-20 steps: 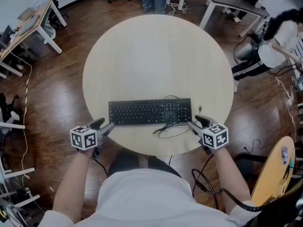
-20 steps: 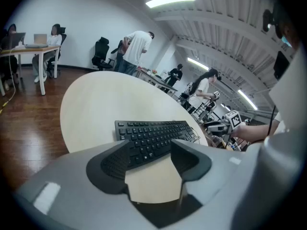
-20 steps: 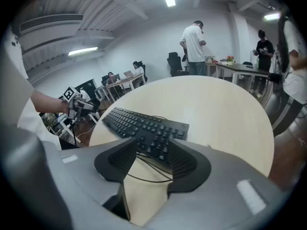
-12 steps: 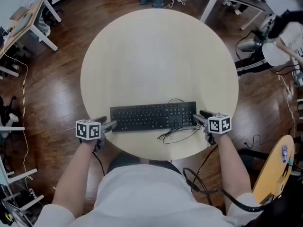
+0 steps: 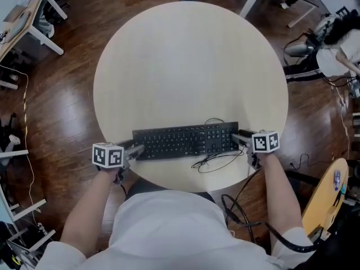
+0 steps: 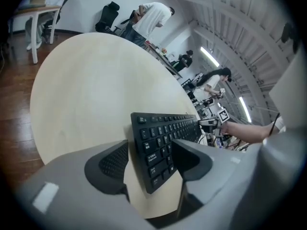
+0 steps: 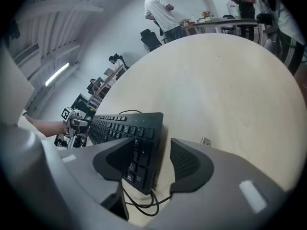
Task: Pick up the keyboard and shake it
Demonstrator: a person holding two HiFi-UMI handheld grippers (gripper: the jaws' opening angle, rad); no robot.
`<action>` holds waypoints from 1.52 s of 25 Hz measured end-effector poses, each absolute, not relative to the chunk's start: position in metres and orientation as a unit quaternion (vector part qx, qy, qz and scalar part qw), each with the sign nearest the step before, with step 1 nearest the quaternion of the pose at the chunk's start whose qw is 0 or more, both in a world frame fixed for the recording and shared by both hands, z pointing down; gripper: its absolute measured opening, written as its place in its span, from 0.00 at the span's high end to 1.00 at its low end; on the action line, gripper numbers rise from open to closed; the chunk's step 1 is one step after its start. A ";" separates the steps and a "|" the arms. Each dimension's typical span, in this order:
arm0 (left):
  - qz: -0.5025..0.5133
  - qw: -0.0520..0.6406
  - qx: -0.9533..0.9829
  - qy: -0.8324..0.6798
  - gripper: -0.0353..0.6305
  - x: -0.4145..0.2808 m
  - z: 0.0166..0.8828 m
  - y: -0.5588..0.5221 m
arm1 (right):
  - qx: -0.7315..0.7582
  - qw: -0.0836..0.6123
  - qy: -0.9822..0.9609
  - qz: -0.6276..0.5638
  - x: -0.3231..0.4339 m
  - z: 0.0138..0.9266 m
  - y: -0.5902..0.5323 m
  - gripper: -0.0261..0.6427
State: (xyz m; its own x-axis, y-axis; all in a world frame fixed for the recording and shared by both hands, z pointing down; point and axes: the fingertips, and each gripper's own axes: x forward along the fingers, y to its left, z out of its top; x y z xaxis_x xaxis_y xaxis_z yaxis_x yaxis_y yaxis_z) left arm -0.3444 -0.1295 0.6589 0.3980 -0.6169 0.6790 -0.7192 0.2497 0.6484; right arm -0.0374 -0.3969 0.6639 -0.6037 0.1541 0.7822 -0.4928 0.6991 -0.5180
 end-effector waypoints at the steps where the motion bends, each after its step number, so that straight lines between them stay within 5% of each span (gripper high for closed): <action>1: 0.047 0.577 0.604 -0.548 0.53 -0.343 0.660 -0.131 | 0.099 0.436 -0.811 0.377 -0.038 0.664 -0.394 0.61; 11: 0.045 0.606 0.594 -0.527 0.58 -0.341 0.657 -0.138 | 0.076 0.451 -0.798 0.391 -0.040 0.662 -0.380 0.69; 31: 0.109 0.358 0.689 -0.621 0.54 -0.417 0.592 -0.234 | 0.150 0.407 -0.901 0.023 -0.077 0.601 -0.413 0.78; 38: 0.141 0.324 0.700 -0.620 0.53 -0.404 0.603 -0.214 | 0.149 0.412 -0.898 -0.023 -0.064 0.607 -0.390 0.79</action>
State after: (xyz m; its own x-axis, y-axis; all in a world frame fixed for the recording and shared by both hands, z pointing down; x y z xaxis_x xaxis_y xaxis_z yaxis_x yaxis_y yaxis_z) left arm -0.4043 -0.2137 0.6032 0.1907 -0.7775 0.5992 -0.9602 -0.0209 0.2785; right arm -0.0642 -0.3896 0.6068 -0.6156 -0.2873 0.7338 -0.2487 0.9544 0.1651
